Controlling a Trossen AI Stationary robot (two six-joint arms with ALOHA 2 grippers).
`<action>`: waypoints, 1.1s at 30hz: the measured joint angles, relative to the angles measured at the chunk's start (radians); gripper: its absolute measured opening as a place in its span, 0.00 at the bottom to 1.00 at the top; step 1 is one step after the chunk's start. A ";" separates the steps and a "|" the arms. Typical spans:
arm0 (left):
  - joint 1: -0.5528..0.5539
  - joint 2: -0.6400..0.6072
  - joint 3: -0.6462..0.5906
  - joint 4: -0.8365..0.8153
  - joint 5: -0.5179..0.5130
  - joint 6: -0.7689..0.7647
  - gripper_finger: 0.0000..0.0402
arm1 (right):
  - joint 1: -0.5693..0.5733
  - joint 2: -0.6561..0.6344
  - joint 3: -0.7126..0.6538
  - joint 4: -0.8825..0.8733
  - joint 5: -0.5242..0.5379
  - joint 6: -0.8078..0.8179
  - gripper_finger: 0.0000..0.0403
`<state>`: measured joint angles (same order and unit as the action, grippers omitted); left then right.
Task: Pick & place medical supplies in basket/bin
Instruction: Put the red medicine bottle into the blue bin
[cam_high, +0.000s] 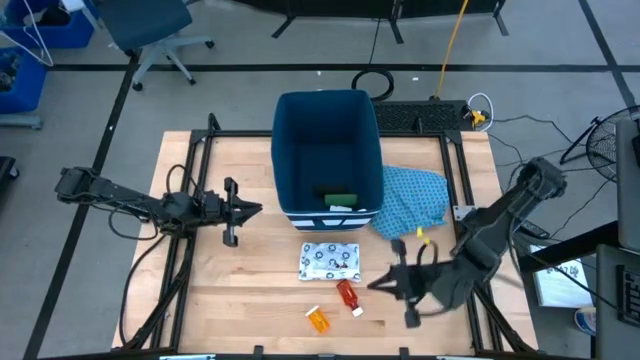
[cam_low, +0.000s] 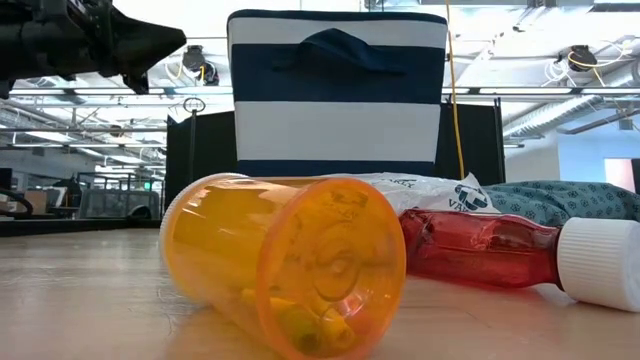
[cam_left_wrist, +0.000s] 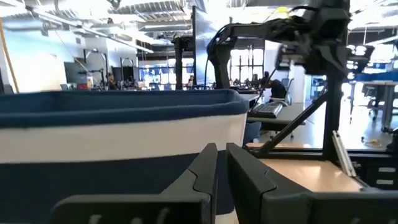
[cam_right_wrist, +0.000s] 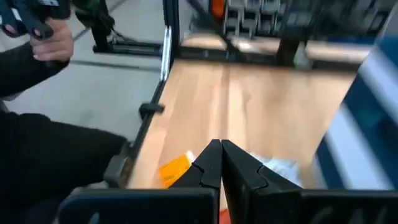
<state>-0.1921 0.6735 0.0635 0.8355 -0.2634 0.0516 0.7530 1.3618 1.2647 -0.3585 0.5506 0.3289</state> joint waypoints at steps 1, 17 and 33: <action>0.000 0.000 0.000 -0.007 0.000 -0.015 0.10 | 0.008 0.028 0.019 -0.032 -0.002 0.059 0.00; 0.000 0.000 0.000 -0.068 0.000 -0.133 0.09 | -0.128 0.344 0.030 -0.115 -0.387 0.594 0.21; 0.001 0.000 0.000 -0.068 -0.001 -0.053 0.09 | -0.155 0.421 0.030 -0.165 -0.417 0.993 0.56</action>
<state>-0.1909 0.6736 0.0639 0.7673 -0.2646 -0.0013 0.5980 1.7825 1.2949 -0.5230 0.1332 1.3221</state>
